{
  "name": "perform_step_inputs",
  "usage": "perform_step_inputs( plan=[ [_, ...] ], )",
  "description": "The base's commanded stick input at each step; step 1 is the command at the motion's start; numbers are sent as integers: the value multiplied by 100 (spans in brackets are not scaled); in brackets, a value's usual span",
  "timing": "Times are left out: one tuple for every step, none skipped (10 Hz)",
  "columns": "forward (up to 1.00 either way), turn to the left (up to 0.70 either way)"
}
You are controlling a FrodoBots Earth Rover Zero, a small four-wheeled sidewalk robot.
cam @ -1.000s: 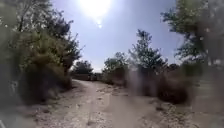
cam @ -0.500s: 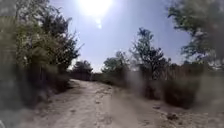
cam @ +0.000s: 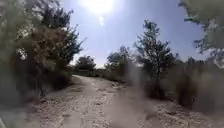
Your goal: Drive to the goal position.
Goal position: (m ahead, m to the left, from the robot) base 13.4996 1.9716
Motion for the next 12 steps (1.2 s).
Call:
perform_step_inputs(
  plan=[
    [60,1],
    [60,1],
    [60,1],
    [60,4],
    [60,10],
    [60,15],
    [60,13],
    [60,4],
    [60,1],
    [60,1],
    [60,3],
    [60,15]
  ],
)
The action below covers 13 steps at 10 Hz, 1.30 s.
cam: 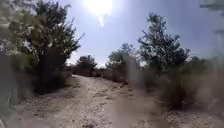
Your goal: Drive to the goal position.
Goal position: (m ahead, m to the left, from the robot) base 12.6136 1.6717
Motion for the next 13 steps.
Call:
perform_step_inputs(
  plan=[
    [60,15],
    [60,6],
    [60,1],
    [60,1],
    [60,1],
    [60,9],
    [60,14],
    [60,14],
    [60,1],
    [60,1],
    [60,1],
    [60,5],
    [60,15]
  ],
)
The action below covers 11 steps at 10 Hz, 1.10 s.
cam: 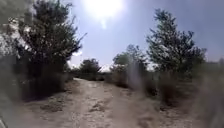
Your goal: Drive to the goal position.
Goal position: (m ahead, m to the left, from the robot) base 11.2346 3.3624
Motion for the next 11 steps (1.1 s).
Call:
perform_step_inputs(
  plan=[
    [60,15],
    [60,15],
    [60,15],
    [60,4],
    [60,1],
    [60,3],
    [60,9],
    [60,15],
    [60,15],
    [60,15],
    [60,14]
  ],
)
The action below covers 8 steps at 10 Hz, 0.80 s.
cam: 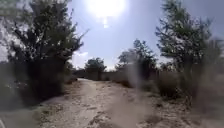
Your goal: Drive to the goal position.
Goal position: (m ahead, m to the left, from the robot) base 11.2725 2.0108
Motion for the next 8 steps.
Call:
perform_step_inputs(
  plan=[
    [60,6],
    [60,1],
    [60,1],
    [60,4],
    [60,13],
    [60,15],
    [60,15],
    [60,12]
  ],
)
